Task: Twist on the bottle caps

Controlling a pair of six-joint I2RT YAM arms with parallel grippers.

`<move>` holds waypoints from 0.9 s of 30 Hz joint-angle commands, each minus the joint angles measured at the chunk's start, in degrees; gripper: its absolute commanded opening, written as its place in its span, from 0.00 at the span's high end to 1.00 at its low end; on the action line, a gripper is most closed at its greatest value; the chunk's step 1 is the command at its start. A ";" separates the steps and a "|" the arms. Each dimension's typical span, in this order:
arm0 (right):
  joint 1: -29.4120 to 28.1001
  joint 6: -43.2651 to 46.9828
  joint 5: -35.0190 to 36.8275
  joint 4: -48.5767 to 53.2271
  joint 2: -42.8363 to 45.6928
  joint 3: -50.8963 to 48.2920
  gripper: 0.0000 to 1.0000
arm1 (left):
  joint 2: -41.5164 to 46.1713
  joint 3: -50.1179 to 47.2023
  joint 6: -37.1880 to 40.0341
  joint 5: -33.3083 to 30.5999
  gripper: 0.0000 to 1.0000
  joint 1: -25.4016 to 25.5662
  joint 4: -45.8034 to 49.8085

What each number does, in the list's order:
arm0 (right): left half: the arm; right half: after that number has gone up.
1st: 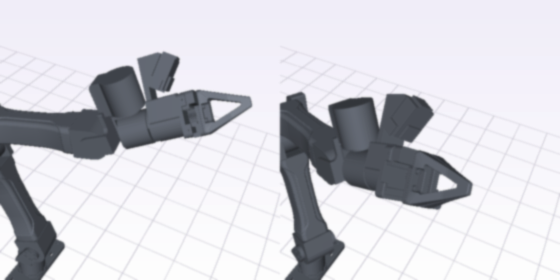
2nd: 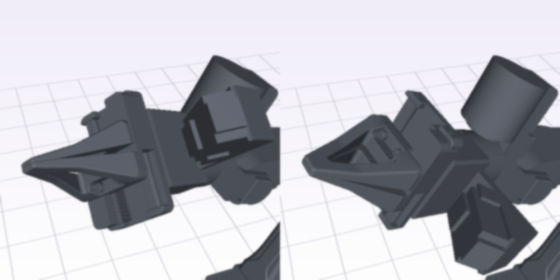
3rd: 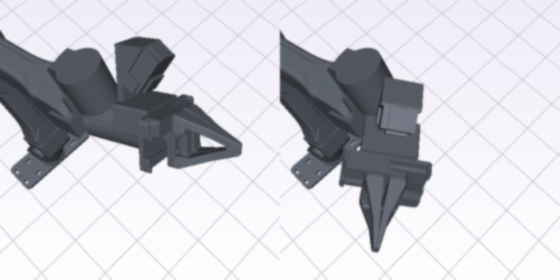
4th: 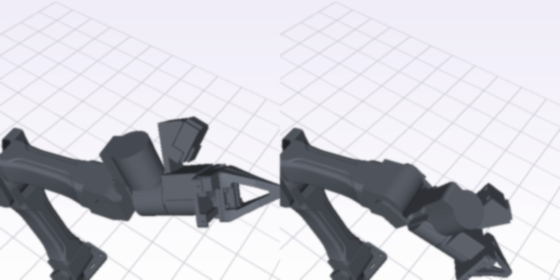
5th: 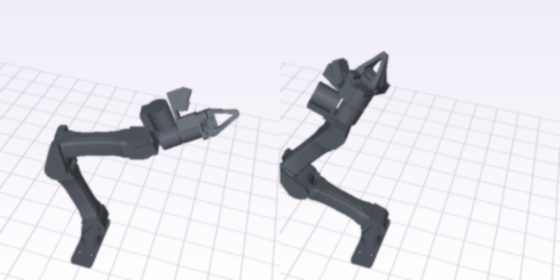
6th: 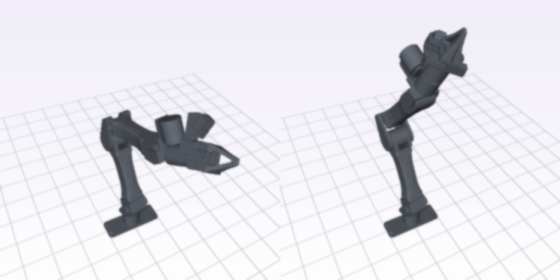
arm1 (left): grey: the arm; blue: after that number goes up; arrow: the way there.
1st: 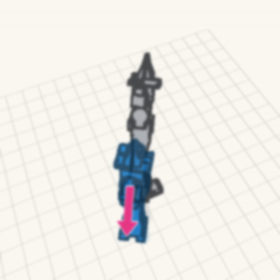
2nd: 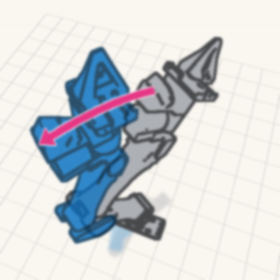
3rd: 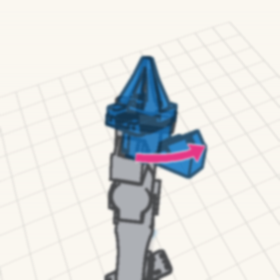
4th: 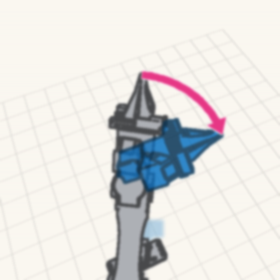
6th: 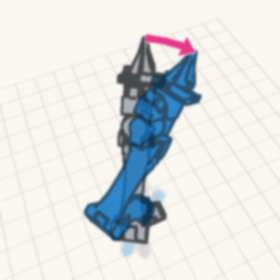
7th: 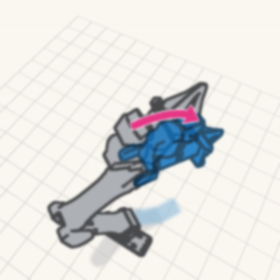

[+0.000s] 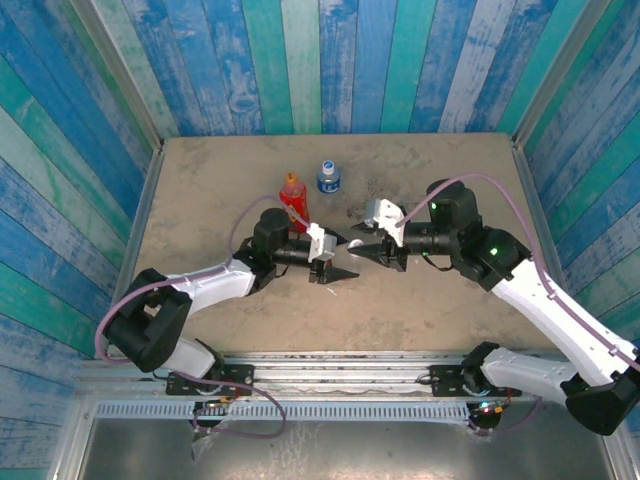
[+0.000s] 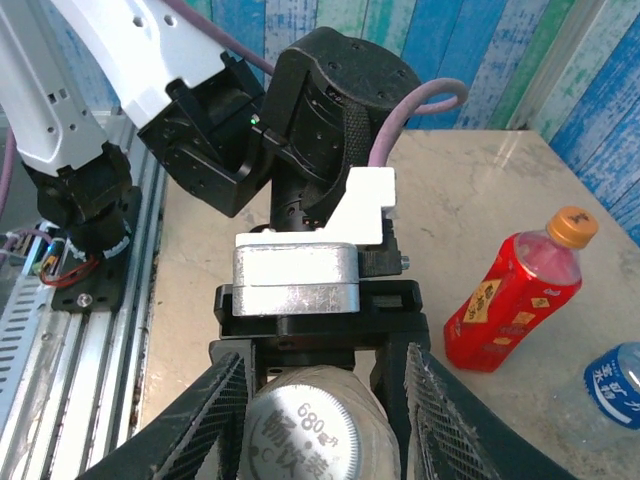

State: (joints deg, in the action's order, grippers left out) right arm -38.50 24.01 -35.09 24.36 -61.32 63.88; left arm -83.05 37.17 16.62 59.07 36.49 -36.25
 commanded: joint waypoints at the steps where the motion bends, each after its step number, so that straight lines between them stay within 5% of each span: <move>1: 0.27 1.09 -2.29 2.64 -0.54 1.37 0.54 | 2.15 2.20 -1.12 0.63 0.41 0.16 -0.96; 5: 0.22 1.37 -3.18 3.02 -0.64 1.48 0.58 | 1.73 2.28 -2.20 1.00 0.41 0.16 -1.89; 13: 0.23 -1.20 -0.62 0.88 -0.45 1.30 0.86 | 1.68 1.66 -3.48 -2.14 0.41 0.16 -4.25; 22: -1.08 -30.06 21.38 -17.76 1.09 -6.78 0.99 | -0.68 -0.22 -8.62 -38.20 0.43 4.39 -18.23; 27: -12.47 -41.77 49.97 -24.54 1.04 -12.68 1.00 | -2.99 3.49 -6.18 -56.10 0.44 9.04 -15.71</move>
State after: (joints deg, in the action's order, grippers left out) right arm -44.73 -3.55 -4.67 3.64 -58.63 54.72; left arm -83.70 36.86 8.56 22.22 43.13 -47.57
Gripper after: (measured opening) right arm 0.310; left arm 0.596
